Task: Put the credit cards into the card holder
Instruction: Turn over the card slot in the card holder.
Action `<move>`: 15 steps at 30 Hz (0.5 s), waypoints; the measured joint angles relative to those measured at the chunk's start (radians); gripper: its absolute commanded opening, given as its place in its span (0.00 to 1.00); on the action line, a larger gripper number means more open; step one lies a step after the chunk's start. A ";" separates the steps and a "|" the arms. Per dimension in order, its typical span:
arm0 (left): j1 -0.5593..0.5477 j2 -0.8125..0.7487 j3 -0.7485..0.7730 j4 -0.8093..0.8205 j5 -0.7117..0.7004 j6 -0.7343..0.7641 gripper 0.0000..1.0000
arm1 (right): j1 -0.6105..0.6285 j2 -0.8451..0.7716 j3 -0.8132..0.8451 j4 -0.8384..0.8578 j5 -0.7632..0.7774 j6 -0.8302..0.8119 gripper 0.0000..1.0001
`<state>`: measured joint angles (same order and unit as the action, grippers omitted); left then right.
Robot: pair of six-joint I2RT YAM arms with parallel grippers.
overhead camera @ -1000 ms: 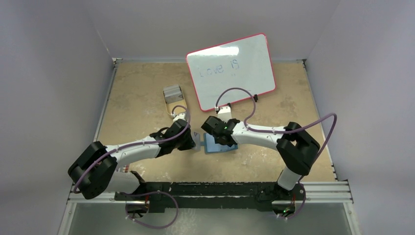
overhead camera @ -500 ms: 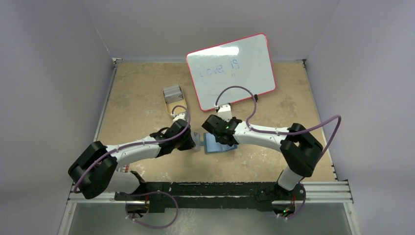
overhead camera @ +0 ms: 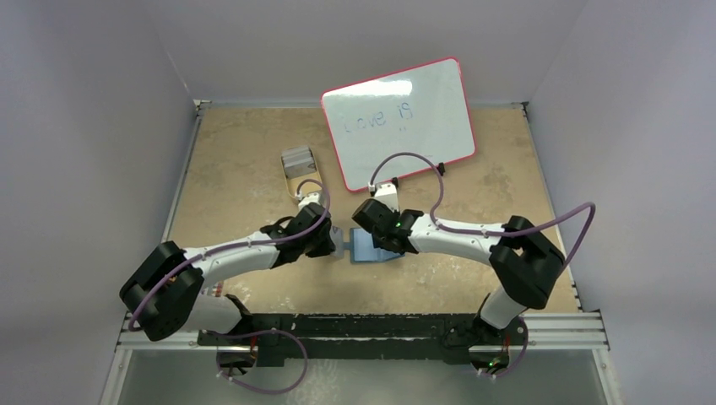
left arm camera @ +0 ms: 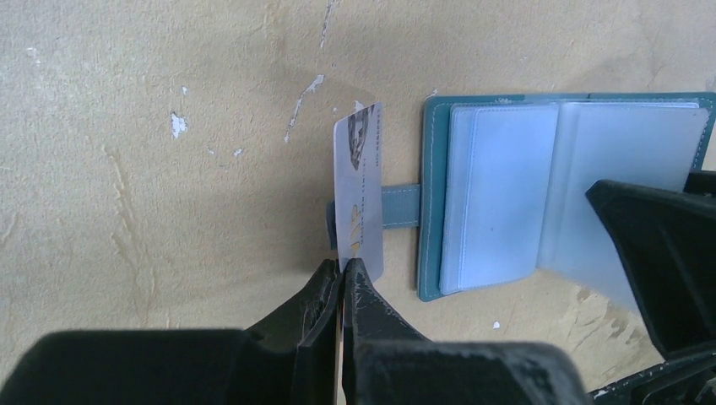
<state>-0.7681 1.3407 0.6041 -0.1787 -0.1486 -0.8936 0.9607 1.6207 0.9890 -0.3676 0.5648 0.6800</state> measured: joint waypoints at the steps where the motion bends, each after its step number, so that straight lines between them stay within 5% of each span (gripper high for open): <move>1: 0.000 0.000 0.000 -0.001 -0.001 0.000 0.00 | -0.002 -0.005 -0.010 0.010 -0.015 -0.001 0.38; 15: 0.000 -0.051 0.066 -0.146 -0.031 0.023 0.00 | -0.051 -0.082 -0.116 0.124 -0.121 0.001 0.01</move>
<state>-0.7681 1.2896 0.6697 -0.3248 -0.1795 -0.8707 0.9092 1.5383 0.8730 -0.2436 0.4435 0.6811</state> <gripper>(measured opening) 0.007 0.063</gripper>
